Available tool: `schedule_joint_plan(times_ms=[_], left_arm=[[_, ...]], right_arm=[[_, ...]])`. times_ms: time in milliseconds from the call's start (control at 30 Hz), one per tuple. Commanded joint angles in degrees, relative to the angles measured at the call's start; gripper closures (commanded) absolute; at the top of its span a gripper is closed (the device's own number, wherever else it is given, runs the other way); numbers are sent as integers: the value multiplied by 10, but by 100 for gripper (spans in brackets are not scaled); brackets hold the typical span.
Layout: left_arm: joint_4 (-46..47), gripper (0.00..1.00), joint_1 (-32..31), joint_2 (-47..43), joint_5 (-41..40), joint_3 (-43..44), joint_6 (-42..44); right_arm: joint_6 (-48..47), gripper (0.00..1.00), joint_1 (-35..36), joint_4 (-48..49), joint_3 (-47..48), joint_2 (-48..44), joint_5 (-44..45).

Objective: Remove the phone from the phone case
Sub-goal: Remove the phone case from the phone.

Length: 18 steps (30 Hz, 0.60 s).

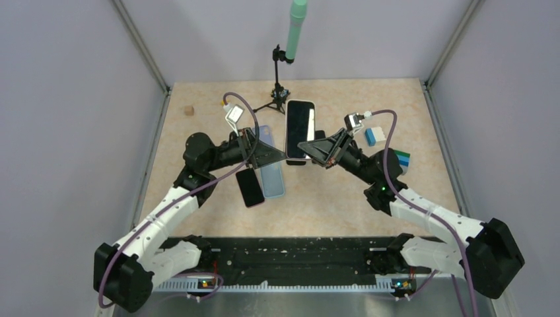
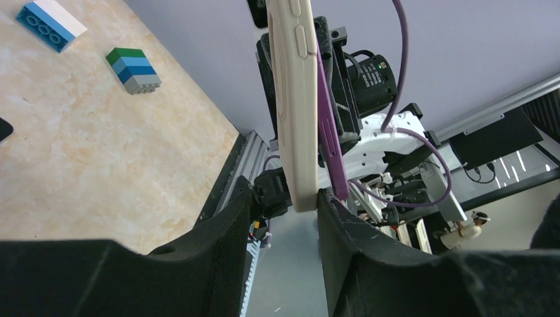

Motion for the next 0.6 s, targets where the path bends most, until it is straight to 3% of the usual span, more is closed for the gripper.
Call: schedule_joint_plan(times_ms=[0,133,233,300,367,500,567], left_arm=[[3,55,-4,11,-33,27,10],[-24,56,-4,20,-45,36,36],[-29,62,-4,32,-42,41,40],[-28,74,-4,41,-36,43,38],[-24,98,-4,50,-36,44,34],[-47,100,-4,52,-73,47,51],[-102,100,-4,45,-129,57,87]], right_arm=[[17,100,-3,74,31,7,-18],[12,100,-2,76,41,24,-28],[7,100,-2,80,42,33,-33],[2,100,-2,81,43,39,-39],[-4,100,-2,83,47,46,-48],[-18,100,-2,68,48,55,-64],[-24,100,-3,54,46,57,-74]])
